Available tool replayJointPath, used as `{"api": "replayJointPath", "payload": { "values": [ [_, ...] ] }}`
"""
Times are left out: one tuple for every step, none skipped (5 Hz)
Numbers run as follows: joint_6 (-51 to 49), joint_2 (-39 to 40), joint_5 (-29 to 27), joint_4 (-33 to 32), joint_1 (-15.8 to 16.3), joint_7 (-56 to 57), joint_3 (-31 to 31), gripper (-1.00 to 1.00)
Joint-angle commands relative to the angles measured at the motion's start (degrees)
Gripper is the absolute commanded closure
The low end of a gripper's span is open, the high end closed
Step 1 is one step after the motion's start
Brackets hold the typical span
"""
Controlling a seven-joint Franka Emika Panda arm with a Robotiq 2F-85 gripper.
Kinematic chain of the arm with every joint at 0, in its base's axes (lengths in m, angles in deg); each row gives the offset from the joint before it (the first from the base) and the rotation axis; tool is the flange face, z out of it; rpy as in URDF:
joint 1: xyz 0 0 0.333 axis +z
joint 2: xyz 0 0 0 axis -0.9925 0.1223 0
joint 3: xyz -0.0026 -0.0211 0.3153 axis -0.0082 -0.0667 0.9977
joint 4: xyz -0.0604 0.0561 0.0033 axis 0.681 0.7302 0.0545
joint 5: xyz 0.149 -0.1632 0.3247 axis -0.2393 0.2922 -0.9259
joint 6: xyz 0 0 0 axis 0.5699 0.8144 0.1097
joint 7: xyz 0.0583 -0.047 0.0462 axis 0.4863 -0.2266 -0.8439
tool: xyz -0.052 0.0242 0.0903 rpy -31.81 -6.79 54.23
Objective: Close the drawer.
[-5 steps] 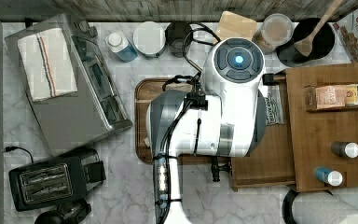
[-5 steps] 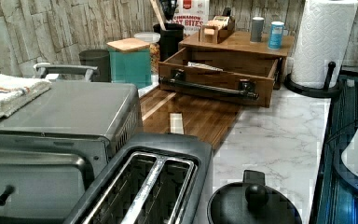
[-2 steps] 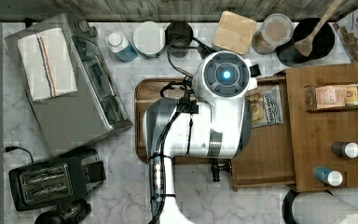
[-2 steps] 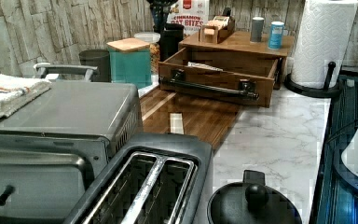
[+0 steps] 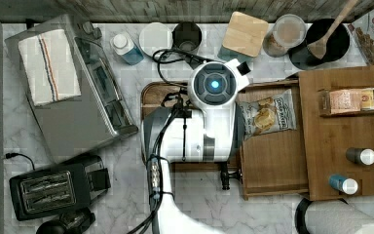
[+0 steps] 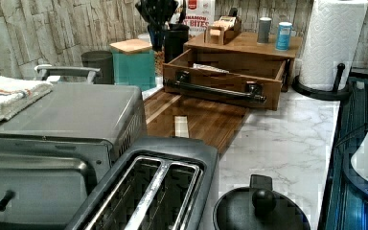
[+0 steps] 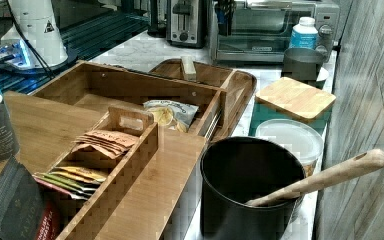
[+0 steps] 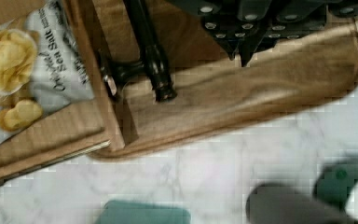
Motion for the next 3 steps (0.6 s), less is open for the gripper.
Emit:
{"api": "replayJointPath", "payload": {
  "values": [
    [7.13,3.05,6.84,-8.51,0.28,5.41,0.55,1.0],
    [8.77,3.38,2.94,-11.77,-0.78,9.09,1.09,1.0],
    [11.1,3.29,2.83,-15.52,-1.21,9.31,1.16,1.0]
  ]
}}
